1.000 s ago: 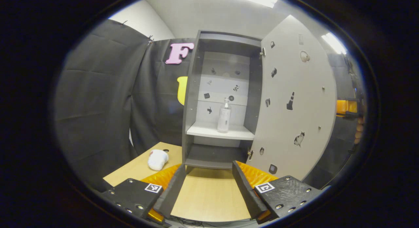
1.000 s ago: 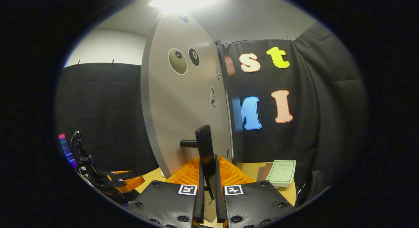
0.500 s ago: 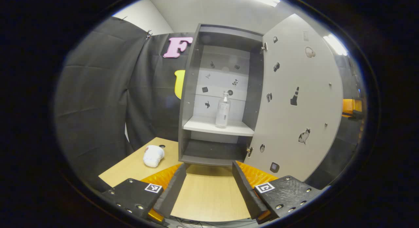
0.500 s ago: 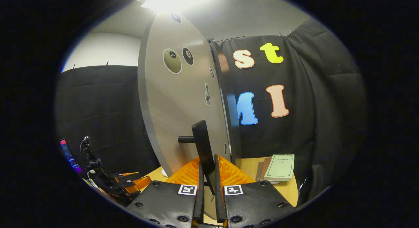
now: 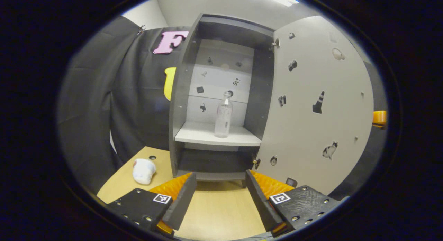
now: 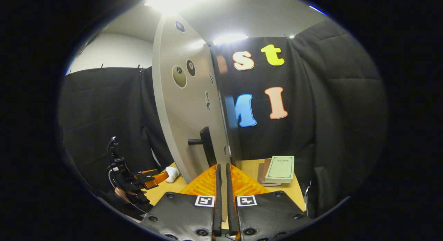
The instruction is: Open the cabinet door with the right hand, grasp the bottle in the cabinet with the left hand and place it on the coaster, then close the cabinet door with the right hand.
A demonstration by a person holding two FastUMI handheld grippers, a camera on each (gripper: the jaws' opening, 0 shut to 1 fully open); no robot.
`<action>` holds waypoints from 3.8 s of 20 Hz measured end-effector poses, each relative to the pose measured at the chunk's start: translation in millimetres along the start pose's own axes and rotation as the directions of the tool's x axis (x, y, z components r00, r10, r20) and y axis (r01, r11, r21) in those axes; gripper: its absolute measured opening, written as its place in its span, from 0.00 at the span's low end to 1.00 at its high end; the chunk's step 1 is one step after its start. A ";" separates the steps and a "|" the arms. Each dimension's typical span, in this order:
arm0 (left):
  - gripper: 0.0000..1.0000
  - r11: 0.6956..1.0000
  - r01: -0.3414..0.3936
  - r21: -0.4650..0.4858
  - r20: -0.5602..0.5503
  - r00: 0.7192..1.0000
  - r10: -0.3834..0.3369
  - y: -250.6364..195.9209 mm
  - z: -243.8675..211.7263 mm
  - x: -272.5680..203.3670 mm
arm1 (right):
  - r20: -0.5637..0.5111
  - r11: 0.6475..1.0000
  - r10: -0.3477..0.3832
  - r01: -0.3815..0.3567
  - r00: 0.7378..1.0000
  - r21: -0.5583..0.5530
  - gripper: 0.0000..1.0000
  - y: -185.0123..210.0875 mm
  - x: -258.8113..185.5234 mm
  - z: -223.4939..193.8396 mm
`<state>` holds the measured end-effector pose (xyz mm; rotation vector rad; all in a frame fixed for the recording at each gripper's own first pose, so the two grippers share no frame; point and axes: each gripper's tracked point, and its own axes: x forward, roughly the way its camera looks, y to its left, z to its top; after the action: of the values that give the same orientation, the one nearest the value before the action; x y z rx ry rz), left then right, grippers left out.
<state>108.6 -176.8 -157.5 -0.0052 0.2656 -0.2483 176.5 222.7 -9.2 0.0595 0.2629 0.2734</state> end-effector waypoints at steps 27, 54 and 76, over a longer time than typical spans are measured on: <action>0.86 0.969 0.246 -0.036 0.062 0.968 -0.243 10.1 119.4 256.7 | 0.076 0.898 -0.429 0.416 0.900 0.146 0.98 -188.8 108.3 27.5; 0.71 0.961 0.231 0.153 0.079 0.966 -0.245 -16.0 127.5 336.5 | 0.043 0.888 -0.436 0.421 0.899 0.184 0.98 -224.1 112.6 0.0; 0.69 0.968 0.075 0.240 0.138 0.984 -0.110 80.1 107.0 102.9 | 0.060 0.940 -0.340 0.336 0.939 0.064 0.98 -163.8 110.0 -4.4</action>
<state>252.1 -127.2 -84.0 0.1973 0.0839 -0.3698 319.9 95.6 -56.2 0.0752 0.2061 -0.0788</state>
